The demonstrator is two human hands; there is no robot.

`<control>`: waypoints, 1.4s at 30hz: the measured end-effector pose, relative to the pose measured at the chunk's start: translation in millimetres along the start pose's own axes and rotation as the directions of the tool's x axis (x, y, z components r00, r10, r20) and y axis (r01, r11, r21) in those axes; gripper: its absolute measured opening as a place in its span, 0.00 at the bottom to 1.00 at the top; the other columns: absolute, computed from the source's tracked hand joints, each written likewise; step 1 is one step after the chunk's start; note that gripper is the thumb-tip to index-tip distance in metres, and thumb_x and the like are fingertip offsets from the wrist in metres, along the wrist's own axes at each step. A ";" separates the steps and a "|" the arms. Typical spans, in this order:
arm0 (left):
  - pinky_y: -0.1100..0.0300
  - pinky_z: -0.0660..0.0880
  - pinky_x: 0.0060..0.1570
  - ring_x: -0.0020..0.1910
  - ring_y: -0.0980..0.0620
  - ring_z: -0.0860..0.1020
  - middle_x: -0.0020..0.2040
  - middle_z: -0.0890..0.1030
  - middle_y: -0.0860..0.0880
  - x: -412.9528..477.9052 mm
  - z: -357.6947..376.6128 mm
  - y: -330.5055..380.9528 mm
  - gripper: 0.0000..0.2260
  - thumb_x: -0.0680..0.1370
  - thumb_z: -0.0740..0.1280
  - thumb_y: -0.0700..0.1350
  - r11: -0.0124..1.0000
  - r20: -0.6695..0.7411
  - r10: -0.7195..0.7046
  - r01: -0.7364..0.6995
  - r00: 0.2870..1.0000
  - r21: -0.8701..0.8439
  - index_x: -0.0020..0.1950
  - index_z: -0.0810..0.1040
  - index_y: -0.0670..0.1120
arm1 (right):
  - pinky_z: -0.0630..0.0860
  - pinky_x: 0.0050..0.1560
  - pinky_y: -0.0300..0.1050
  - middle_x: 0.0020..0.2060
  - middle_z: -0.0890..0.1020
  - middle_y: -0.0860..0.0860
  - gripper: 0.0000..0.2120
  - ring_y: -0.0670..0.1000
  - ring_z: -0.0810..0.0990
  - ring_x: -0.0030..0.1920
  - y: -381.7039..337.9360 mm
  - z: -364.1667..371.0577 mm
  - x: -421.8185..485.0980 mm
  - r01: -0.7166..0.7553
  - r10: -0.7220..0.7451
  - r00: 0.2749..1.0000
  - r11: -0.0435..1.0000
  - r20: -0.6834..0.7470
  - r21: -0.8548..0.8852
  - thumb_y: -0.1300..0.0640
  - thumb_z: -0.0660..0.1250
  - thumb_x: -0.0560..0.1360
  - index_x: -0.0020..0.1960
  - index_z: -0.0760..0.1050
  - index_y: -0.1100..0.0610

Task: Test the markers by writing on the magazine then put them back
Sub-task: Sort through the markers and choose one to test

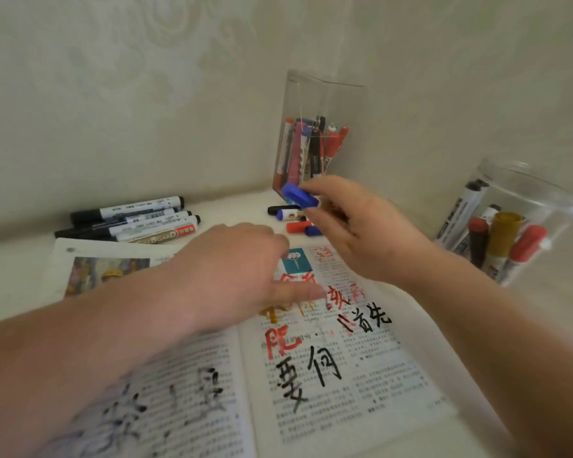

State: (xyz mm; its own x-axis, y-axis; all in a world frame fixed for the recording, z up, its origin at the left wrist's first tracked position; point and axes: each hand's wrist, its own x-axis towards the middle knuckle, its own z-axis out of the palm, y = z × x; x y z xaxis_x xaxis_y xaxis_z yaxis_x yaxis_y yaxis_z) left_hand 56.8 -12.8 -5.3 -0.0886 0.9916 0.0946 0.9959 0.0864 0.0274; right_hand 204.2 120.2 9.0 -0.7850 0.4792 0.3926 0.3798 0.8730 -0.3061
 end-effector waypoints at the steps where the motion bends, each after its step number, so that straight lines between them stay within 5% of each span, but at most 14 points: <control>1: 0.58 0.72 0.51 0.53 0.56 0.75 0.57 0.74 0.58 1.8 1.7 0.5 0.33 0.71 0.53 0.77 0.994 -0.131 -0.028 0.014 0.991 -0.108 0.64 0.68 0.56 | 0.69 0.38 0.32 0.39 0.78 0.35 0.13 0.40 0.76 0.38 2.0 -0.6 -6.3 -0.017 0.015 1.000 0.997 0.021 0.079 0.50 0.62 0.83 0.67 0.73 0.45; 5: 0.63 0.67 0.40 0.51 0.60 0.71 0.54 0.69 0.60 1.3 13.5 1.9 0.22 0.77 0.62 0.68 0.968 -0.329 0.012 -0.094 0.944 -0.233 0.62 0.61 0.56 | 0.70 0.32 0.47 0.29 0.76 0.42 0.05 0.43 0.70 0.28 16.0 8.3 -24.2 -0.143 0.122 0.987 0.964 0.109 0.222 0.48 0.65 0.82 0.53 0.79 0.44; 7: 0.65 0.66 0.40 0.48 0.61 0.69 0.53 0.71 0.59 0.8 20.0 3.0 0.19 0.80 0.64 0.62 0.966 -0.389 0.075 -0.163 0.918 -0.199 0.63 0.65 0.53 | 0.68 0.32 0.45 0.28 0.75 0.41 0.07 0.43 0.70 0.28 16.1 12.2 -29.3 -0.156 0.120 0.978 0.963 0.170 0.219 0.47 0.65 0.81 0.46 0.79 0.46; 12: 0.50 0.72 0.52 0.52 0.51 0.73 0.55 0.75 0.52 7.4 28.5 1.2 0.10 0.82 0.59 0.50 0.945 -0.268 0.138 -0.208 0.953 -0.253 0.63 0.69 0.49 | 0.75 0.46 0.49 0.45 0.81 0.47 0.07 0.47 0.77 0.44 7.6 22.5 -33.8 -0.047 0.015 0.976 0.989 0.219 0.141 0.52 0.63 0.82 0.57 0.77 0.52; 17: 0.62 0.69 0.48 0.47 0.58 0.71 0.49 0.72 0.58 8.6 29.2 -3.1 0.07 0.83 0.61 0.45 0.932 -0.233 0.155 -0.220 0.960 -0.287 0.59 0.66 0.54 | 0.70 0.43 0.46 0.41 0.75 0.43 0.07 0.44 0.73 0.42 4.3 25.5 -33.6 -0.006 -0.014 0.973 0.996 0.231 0.084 0.48 0.59 0.83 0.53 0.73 0.50; 20: 0.69 0.67 0.44 0.46 0.62 0.72 0.42 0.71 0.59 4.7 29.5 -1.3 0.10 0.80 0.61 0.43 0.912 -0.203 0.125 -0.193 0.971 -0.362 0.58 0.65 0.55 | 0.68 0.38 0.45 0.37 0.74 0.42 0.10 0.44 0.72 0.38 3.6 25.4 -33.9 0.015 -0.026 0.975 0.999 0.222 0.051 0.45 0.56 0.82 0.50 0.72 0.49; 23: 0.65 0.68 0.37 0.36 0.57 0.72 0.35 0.73 0.54 3.0 30.2 -1.8 0.04 0.82 0.60 0.45 0.812 -0.232 0.113 -0.224 0.966 -0.538 0.55 0.68 0.53 | 0.70 0.37 0.48 0.36 0.75 0.43 0.13 0.45 0.73 0.37 -0.3 25.1 -34.6 0.030 -0.038 0.977 0.999 0.212 0.042 0.45 0.55 0.82 0.48 0.74 0.49; 30: 0.60 0.71 0.36 0.36 0.54 0.73 0.39 0.76 0.54 7.0 34.8 -7.1 0.07 0.82 0.57 0.55 0.701 -0.308 0.085 -0.276 0.948 -0.658 0.52 0.70 0.54 | 0.64 0.31 0.44 0.30 0.71 0.43 0.13 0.45 0.70 0.31 -6.7 24.1 -35.2 0.040 -0.045 0.987 0.999 0.156 0.030 0.41 0.54 0.79 0.38 0.64 0.44; 38: 0.68 0.67 0.35 0.33 0.58 0.70 0.34 0.73 0.57 8.4 32.8 -12.5 0.08 0.82 0.59 0.52 0.632 -0.336 0.112 -0.328 0.935 -0.702 0.48 0.71 0.51 | 0.65 0.30 0.45 0.29 0.72 0.44 0.18 0.48 0.70 0.30 -4.3 24.1 -36.8 0.100 -0.109 0.990 0.990 0.089 0.099 0.41 0.55 0.80 0.43 0.74 0.53; 42: 0.49 0.69 0.31 0.31 0.47 0.68 0.31 0.70 0.51 11.7 33.5 -13.4 0.08 0.83 0.59 0.53 0.549 -0.334 0.076 -0.319 0.940 -0.772 0.44 0.70 0.54 | 0.64 0.29 0.46 0.29 0.71 0.43 0.22 0.45 0.69 0.29 -2.8 24.1 -36.2 0.164 -0.164 0.986 0.986 0.044 -0.011 0.38 0.51 0.81 0.45 0.75 0.52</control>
State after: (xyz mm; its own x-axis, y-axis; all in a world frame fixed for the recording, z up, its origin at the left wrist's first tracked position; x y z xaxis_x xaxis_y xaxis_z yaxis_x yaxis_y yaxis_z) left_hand 43.0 0.9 -38.0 -0.0135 0.9061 0.4229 0.5608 -0.3433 0.7534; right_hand 219.8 98.2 -25.2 -0.8574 0.3254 0.3987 0.2509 0.9407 -0.2283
